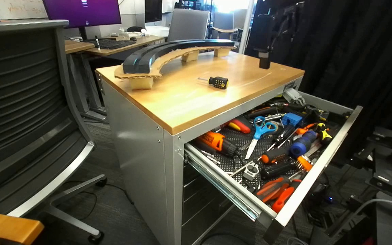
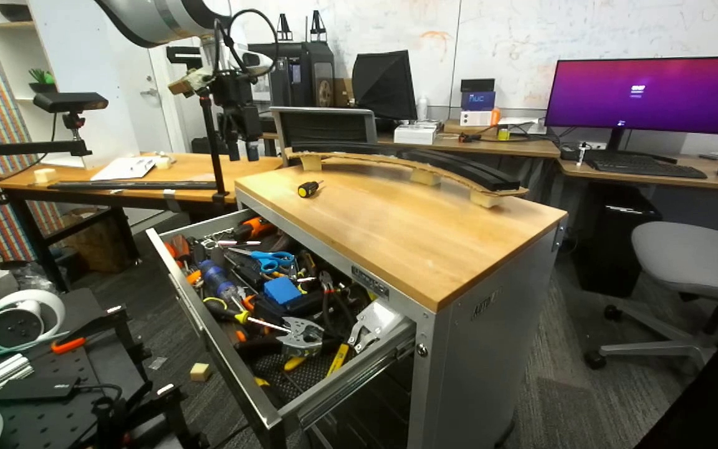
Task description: Place the screwdriver inside the open drawer then close the drawer
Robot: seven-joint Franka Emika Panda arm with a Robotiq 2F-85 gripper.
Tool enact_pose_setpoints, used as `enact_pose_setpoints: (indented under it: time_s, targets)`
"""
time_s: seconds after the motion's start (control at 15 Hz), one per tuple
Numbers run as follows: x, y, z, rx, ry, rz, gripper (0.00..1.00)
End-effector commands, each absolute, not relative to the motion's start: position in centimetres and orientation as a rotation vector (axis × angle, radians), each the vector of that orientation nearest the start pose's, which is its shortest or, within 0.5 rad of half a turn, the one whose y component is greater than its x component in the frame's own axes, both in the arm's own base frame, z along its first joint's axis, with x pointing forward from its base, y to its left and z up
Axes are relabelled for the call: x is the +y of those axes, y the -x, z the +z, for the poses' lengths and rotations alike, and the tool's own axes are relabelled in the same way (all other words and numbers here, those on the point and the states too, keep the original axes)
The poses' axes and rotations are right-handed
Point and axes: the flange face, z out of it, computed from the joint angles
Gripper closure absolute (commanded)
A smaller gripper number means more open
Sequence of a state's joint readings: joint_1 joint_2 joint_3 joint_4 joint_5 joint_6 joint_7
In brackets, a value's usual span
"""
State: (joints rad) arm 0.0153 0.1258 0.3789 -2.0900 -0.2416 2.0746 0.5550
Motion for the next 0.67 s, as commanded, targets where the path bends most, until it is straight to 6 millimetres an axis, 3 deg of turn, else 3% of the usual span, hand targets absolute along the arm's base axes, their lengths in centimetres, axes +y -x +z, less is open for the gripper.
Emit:
enact_pose_setpoints:
  time_s: [0.0,0.33,0.6]
  targets:
    - [19.8,-57.5,34.1,0.026,3.324,0.104,0.00]
    - [20.2,-62.5,30.7,-0.055,3.275,0.157,0.00]
    - [18.4,-63.4,30.0,-0.170,3.276,0.196,0.00]
